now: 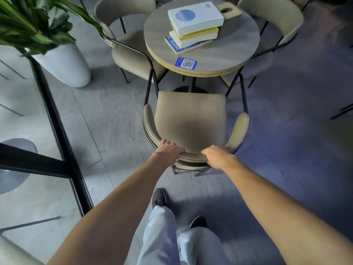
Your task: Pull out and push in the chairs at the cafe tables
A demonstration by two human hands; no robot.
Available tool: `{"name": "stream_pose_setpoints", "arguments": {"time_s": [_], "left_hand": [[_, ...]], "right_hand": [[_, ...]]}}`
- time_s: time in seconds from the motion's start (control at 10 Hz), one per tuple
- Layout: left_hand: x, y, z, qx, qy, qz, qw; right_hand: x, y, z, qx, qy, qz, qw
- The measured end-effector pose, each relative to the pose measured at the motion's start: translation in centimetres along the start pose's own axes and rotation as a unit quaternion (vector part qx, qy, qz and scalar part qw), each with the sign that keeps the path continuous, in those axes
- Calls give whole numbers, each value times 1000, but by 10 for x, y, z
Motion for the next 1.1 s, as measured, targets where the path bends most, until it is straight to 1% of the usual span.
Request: {"name": "stream_pose_setpoints", "arguments": {"time_s": [0.5, 0.6, 0.7, 0.8, 0.9, 1.0, 1.1], "left_hand": [[11, -19, 11, 1, 2, -14, 1000], [13, -21, 13, 0, 19, -40, 999], [4, -23, 12, 0, -12, -79, 997], [-33, -28, 10, -5, -81, -70, 994], [-94, -36, 4, -17, -168, -23, 985], [-191, -51, -2, -21, -272, 54, 961], [-310, -75, 4, 28, -420, 168, 891]], "right_hand": [[13, -17, -9, -5, -19, -6, 1000], [13, -19, -8, -2, -12, -2, 1000], [9, -21, -5, -8, 18, -21, 1000], [-13, -29, 10, 4, 131, -39, 991], [-71, -43, 36, 20, 192, 32, 981], [-167, -68, 65, 36, 268, 133, 954], [-289, -107, 85, 2, 415, 265, 870]]}}
Point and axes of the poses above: each hand's wrist, its own y-axis towards the middle knuckle, its own x-axis out of the palm, z = x × y, the point moved 9 cm from there along y, towards the middle knuckle, and after that the axes turned 12 degrees about -y, right-handed, at the moved point
